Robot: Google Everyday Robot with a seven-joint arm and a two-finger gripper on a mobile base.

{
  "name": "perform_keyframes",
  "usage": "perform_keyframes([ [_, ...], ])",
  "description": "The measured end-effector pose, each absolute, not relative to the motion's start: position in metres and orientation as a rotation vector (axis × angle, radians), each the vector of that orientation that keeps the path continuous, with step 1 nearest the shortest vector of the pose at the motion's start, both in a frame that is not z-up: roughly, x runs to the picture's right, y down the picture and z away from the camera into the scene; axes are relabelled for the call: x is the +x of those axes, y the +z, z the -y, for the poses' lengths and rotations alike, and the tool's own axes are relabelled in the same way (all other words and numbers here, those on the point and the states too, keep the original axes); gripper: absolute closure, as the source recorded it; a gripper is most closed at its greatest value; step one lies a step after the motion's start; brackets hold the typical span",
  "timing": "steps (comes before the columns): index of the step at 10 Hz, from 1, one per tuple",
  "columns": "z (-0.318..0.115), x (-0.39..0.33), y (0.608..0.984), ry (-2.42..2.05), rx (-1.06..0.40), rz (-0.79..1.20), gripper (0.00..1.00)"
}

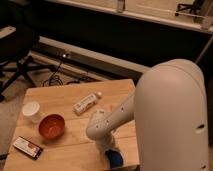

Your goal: Wipe the white sponge on the table

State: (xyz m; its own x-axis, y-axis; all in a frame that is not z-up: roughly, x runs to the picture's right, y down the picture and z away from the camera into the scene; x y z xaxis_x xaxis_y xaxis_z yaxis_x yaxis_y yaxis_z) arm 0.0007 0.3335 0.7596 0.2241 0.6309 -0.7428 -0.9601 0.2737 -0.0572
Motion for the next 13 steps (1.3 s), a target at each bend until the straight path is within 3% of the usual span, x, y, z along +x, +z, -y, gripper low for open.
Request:
perform_keyframes([
  [13, -0.316, -0.164, 0.74, 0.933, -0.627, -0.454, 0.46],
])
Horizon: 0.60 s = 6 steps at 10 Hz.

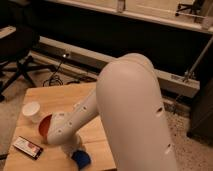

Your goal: Wipe the white sponge on the table

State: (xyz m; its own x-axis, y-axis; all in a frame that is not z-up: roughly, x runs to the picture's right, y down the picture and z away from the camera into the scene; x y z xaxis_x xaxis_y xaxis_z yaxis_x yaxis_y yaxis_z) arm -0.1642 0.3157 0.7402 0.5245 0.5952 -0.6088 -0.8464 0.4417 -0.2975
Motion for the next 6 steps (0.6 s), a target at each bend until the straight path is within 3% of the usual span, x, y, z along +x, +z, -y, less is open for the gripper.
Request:
perform_keyframes([
  [6, -0.275, -0.213, 0.758, 0.906, -0.63, -0.412, 0.46],
])
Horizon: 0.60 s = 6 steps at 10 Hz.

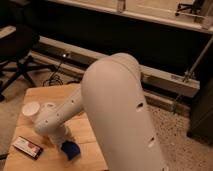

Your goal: Wipe the white sponge on the table

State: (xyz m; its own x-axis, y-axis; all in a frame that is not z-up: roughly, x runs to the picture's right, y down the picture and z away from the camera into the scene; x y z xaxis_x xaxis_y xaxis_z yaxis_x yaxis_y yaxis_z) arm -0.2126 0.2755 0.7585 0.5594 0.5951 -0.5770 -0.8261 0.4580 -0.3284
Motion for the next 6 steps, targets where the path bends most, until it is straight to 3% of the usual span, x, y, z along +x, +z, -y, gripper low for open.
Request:
perform_keyframes([
  [6, -0.223, -0.196, 0.801, 0.957, -0.594, -0.432, 0.46],
])
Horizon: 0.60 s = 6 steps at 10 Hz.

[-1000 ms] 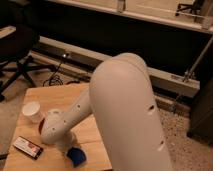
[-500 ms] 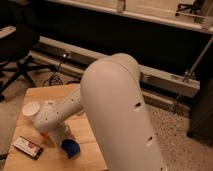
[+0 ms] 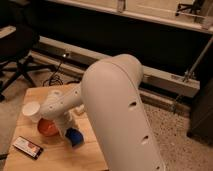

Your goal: Wipe the white sponge on the table

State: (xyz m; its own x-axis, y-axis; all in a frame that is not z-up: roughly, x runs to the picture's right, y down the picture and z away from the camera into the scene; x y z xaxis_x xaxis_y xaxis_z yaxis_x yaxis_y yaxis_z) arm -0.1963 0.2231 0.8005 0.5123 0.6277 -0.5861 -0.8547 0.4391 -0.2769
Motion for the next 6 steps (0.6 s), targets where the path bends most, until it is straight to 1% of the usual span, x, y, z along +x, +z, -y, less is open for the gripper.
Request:
perform_keyframes([
  [3, -0.205, -0.19, 0.817, 0.999, -0.57, -0.394, 0.46],
  [4, -0.202, -0.185, 0.821, 1.012, -0.563, -0.391, 0.51],
  [5, -0.201, -0.18, 0.824, 1.022, -0.558, -0.391, 0.59],
  [6, -0.199, -0.174, 0.826, 1.032, -0.554, -0.393, 0.65],
])
